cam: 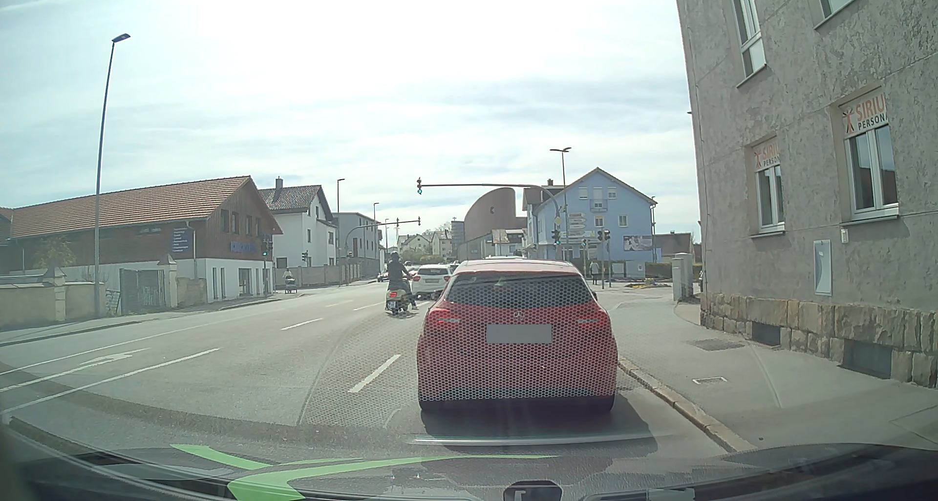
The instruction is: Follow the waypoints while adhering to traffic rules and regulations
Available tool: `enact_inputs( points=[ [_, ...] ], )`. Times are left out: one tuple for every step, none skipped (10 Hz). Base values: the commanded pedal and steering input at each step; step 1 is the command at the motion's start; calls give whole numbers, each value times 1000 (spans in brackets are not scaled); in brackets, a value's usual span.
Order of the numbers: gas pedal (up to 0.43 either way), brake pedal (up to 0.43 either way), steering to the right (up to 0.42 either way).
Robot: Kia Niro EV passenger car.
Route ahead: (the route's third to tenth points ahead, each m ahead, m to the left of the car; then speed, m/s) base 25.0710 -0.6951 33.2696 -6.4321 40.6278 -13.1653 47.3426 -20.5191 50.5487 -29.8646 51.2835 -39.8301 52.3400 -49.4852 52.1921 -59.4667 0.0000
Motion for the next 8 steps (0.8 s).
enact_inputs(
  points=[
    [0, 262, 0],
    [0, 262, 0],
    [0, 262, 0],
    [0, 262, 0],
    [0, 262, 0],
    [0, 262, 0],
    [0, 262, 0],
    [0, 262, 0]
  ],
)
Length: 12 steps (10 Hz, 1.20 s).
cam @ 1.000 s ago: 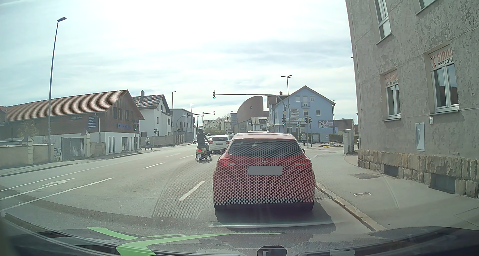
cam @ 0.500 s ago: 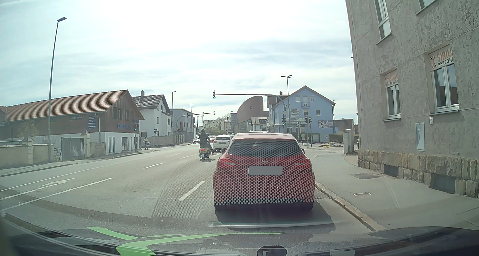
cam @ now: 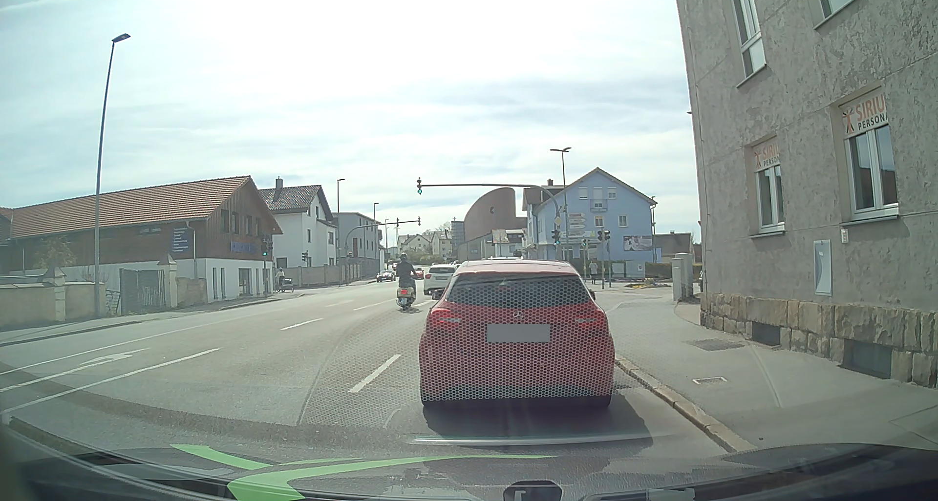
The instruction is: Follow the waypoints while adhering to traffic rules and regulations
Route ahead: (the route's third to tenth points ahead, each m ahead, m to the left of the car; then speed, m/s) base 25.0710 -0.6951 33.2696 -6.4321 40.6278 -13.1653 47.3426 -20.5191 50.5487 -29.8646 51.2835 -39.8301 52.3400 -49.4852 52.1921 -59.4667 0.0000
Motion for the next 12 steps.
enact_inputs(
  points=[
    [0, 268, 0],
    [0, 262, 0],
    [0, 268, 0],
    [0, 268, 0],
    [0, 177, 0],
    [0, 0, 0],
    [0, 0, 0],
    [0, 0, 0],
    [0, 0, 0],
    [79, 0, 0],
    [209, 0, -2],
    [240, 0, -7]
  ],
)
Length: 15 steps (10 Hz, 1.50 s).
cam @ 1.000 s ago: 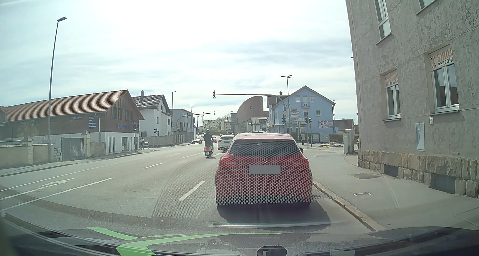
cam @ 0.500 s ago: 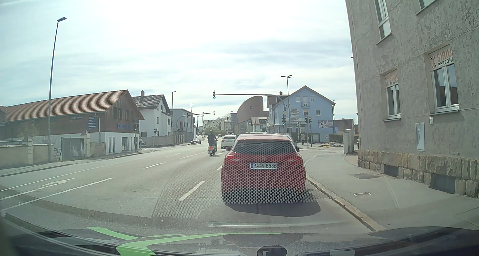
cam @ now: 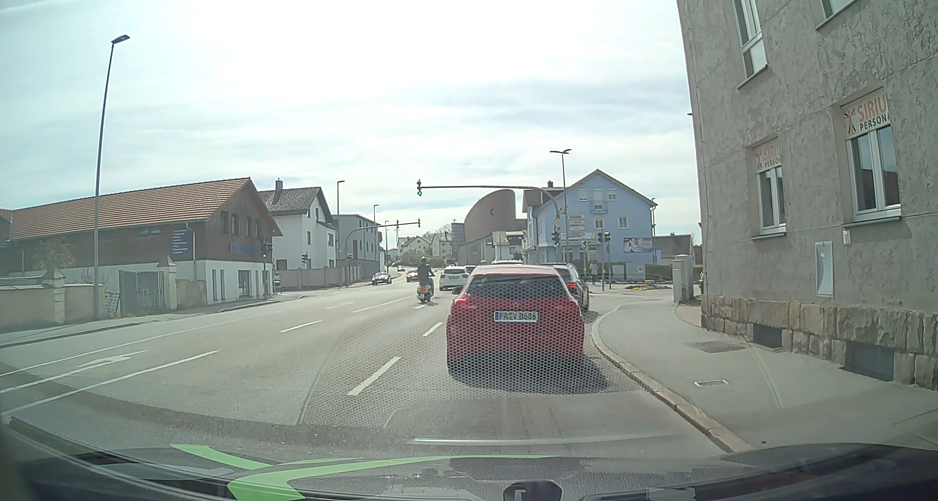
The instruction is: Follow the waypoints while adhering to traffic rules and regulations
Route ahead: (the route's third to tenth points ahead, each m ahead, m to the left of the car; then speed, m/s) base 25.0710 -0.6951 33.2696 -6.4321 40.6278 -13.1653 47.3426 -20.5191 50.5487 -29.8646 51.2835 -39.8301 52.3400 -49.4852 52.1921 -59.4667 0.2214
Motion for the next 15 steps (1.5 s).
enact_inputs(
  points=[
    [240, 0, -11],
    [240, 0, -12],
    [299, 0, -12],
    [339, 0, -12],
    [339, 0, -13],
    [339, 0, -13],
    [339, 0, -13],
    [339, 0, -13],
    [339, 0, -14],
    [339, 0, -13],
    [339, 0, -12],
    [339, 0, -10],
    [339, 0, -7],
    [339, 0, -6],
    [339, 0, -7]
  ],
)
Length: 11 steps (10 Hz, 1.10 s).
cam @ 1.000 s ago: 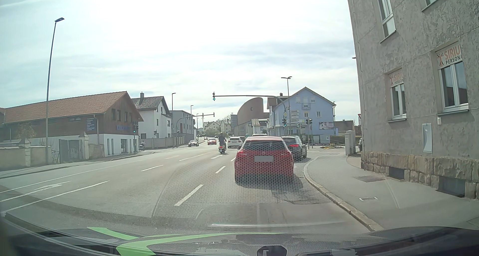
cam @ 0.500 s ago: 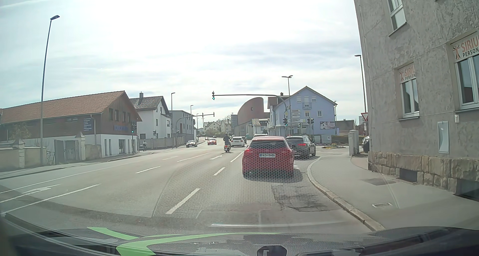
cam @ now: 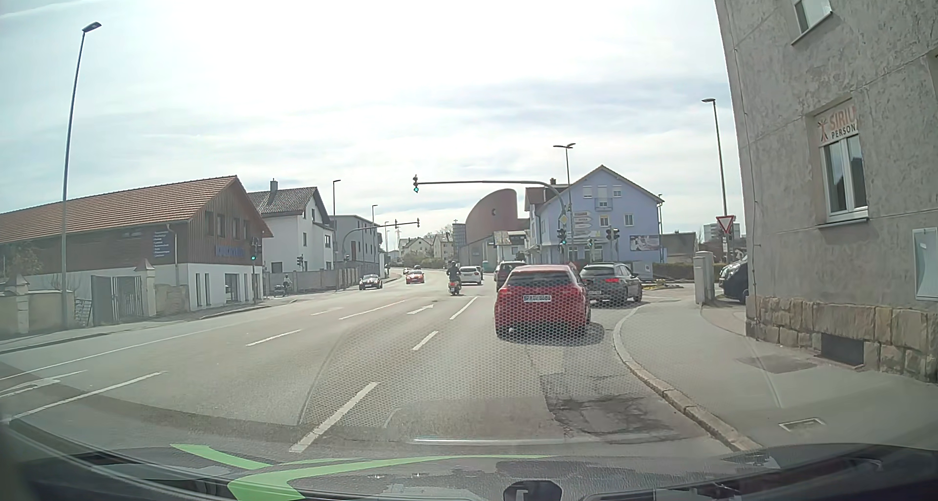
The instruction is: Follow the waypoints while adhering to traffic rules and regulations
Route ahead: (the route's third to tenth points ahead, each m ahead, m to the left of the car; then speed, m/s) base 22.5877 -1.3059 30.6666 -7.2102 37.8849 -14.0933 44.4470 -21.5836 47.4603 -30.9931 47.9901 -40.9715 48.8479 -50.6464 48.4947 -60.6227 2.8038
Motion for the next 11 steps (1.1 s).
enact_inputs(
  points=[
    [339, 0, -6],
    [339, 0, -5],
    [339, 0, -5],
    [339, 0, -4],
    [339, 0, -4],
    [339, 0, -4],
    [319, 0, -3],
    [299, 0, 1],
    [299, 0, 14],
    [299, 0, 26],
    [299, 0, 31]
  ],
)
